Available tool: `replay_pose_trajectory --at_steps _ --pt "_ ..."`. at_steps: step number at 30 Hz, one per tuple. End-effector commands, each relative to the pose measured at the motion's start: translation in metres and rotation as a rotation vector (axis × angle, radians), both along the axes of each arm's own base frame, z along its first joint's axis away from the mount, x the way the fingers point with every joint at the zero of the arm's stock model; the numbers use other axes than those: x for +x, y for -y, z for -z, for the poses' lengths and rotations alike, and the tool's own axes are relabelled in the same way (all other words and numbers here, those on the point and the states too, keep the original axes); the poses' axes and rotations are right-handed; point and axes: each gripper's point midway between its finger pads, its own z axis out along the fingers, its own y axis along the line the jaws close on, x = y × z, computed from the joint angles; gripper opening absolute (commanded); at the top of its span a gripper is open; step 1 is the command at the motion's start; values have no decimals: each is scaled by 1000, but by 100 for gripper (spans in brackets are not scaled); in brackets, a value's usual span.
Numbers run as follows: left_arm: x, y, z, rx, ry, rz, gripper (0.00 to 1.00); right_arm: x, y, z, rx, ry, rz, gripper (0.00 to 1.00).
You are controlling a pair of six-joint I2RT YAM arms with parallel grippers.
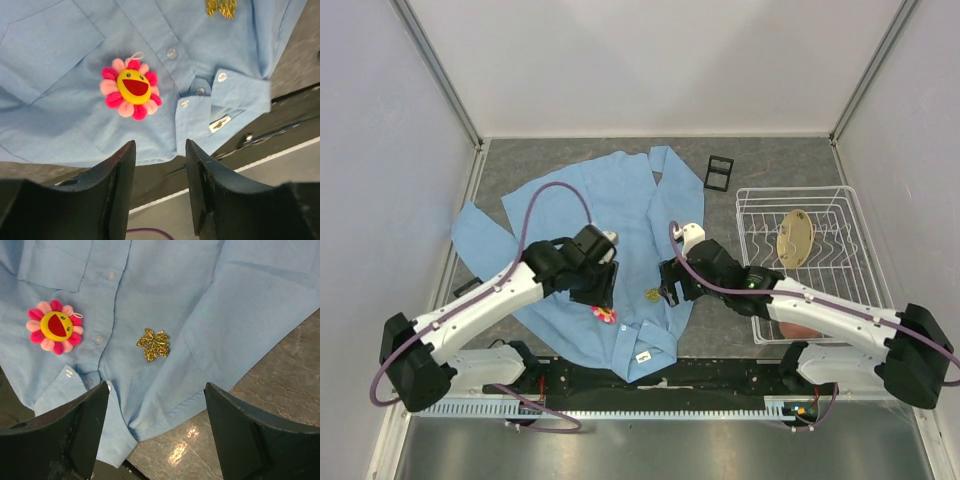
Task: Remove the brooch from the garment
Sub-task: Remove the brooch from the clothes.
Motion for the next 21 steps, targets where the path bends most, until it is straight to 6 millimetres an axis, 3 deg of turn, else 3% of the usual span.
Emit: replay_pose_trajectory --at_steps 1,4,5,7,11,15,21 --pt "11 5 -15 190 160 219 52 0 3 -21 75 41 7 86" --pt "6 5 3 352 185 380 52 -1 6 -28 90 64 1 86" --pt "0 22 2 331 219 500 52 0 7 -30 93 73 3 86" --pt "-10 36 5 368 279 667 52 1 8 -33 89 84 0 86" --pt "-7 39 19 519 327 858 51 3 10 -43 103 113 -3 86" --pt "-3 24 49 687 312 965 52 2 11 -50 118 128 -6 87" --pt "-1 43 60 624 362 987 53 -2 16 -54 137 137 -1 87"
